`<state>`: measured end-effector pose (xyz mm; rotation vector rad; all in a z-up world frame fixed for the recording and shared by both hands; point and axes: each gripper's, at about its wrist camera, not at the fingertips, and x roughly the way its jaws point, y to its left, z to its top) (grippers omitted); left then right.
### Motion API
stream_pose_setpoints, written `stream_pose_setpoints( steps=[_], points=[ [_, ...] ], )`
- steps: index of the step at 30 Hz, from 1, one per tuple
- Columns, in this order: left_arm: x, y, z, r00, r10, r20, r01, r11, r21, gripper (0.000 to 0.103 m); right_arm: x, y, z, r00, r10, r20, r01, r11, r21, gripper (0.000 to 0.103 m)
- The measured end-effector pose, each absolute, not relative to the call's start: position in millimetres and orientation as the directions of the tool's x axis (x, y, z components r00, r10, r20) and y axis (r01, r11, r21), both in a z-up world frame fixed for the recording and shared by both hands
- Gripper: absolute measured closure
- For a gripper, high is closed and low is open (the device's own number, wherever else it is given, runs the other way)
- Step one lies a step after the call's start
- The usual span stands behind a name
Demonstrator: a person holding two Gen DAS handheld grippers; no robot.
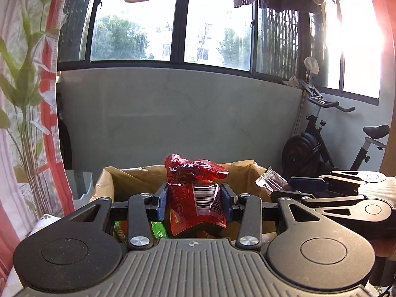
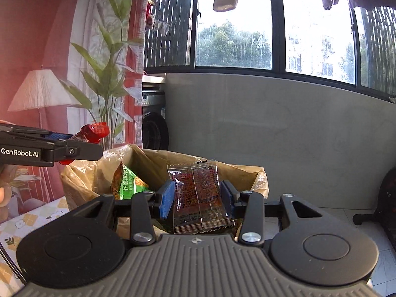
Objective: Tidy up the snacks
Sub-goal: 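Lift both held snacks and carry them over the box, then open both tools to drop the snacks into the box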
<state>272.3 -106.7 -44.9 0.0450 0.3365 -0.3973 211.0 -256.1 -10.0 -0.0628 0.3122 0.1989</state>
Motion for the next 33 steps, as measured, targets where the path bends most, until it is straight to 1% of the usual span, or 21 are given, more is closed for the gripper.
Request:
stream_pose_setpoints(
  steps=[4,6,7,9,10,13,17,19,22,24,29,33],
  points=[
    [296.1,-112.0,-57.8,0.86,-0.346,-0.374,0.368,0.93,-0.014,0.055,238.1,-253.1,-21.0,0.911,0.158,-0.382,-0.186,0.982,-0.038,0.059],
    [303.9,-113.3,-62.0,0.855,-0.342,-0.39,0.368,0.93,-0.009,0.045,245.5,-253.8,-24.6,0.903,0.141,-0.405,-0.168,0.985,-0.033,0.058],
    [305.0,-113.5,-63.6,0.854,-0.339,-0.394,0.366,0.931,-0.007,0.045,247.3,-254.9,-26.3,0.899,0.133,-0.416,-0.157,0.987,-0.025,0.056],
    [306.2,-114.5,-65.5,0.851,-0.337,-0.402,0.369,0.929,0.002,0.036,248.4,-257.7,-26.6,0.896,0.124,-0.426,-0.14,0.99,-0.008,0.055],
    [306.7,-114.0,-65.8,0.849,-0.336,-0.408,0.37,0.929,0.005,0.036,247.5,-259.1,-26.1,0.895,0.125,-0.428,-0.138,0.99,-0.001,0.052],
    [300.6,-109.9,-64.4,0.845,-0.332,-0.42,0.367,0.93,0.003,0.036,238.7,-263.2,-22.7,0.898,0.128,-0.421,-0.141,0.99,-0.001,0.048],
    [293.5,-92.8,-58.9,0.848,-0.321,-0.422,0.352,0.936,-0.006,0.029,228.5,-265.2,-16.5,0.901,0.133,-0.413,-0.138,0.99,0.018,0.044],
    [289.5,-85.2,-54.6,0.851,-0.315,-0.42,0.344,0.939,-0.007,0.029,220.5,-266.1,-13.4,0.905,0.137,-0.403,-0.135,0.99,0.032,0.04],
    [280.5,-78.2,-48.3,0.851,-0.32,-0.417,0.347,0.938,-0.01,0.028,208.8,-266.9,-10.6,0.907,0.142,-0.396,-0.13,0.99,0.057,0.039],
    [273.0,-73.4,-44.9,0.854,-0.317,-0.413,0.345,0.939,-0.008,0.025,201.1,-266.3,-9.2,0.908,0.143,-0.395,-0.126,0.99,0.068,0.038],
    [252.8,-58.5,-38.0,0.857,-0.315,-0.408,0.339,0.941,-0.014,0.022,180.6,-264.9,-6.1,0.911,0.144,-0.387,-0.115,0.989,0.097,0.035],
    [234.9,-47.2,-35.6,0.861,-0.305,-0.406,0.327,0.945,-0.015,0.019,165.7,-261.9,-3.3,0.917,0.145,-0.373,-0.109,0.987,0.116,0.03]
  ],
)
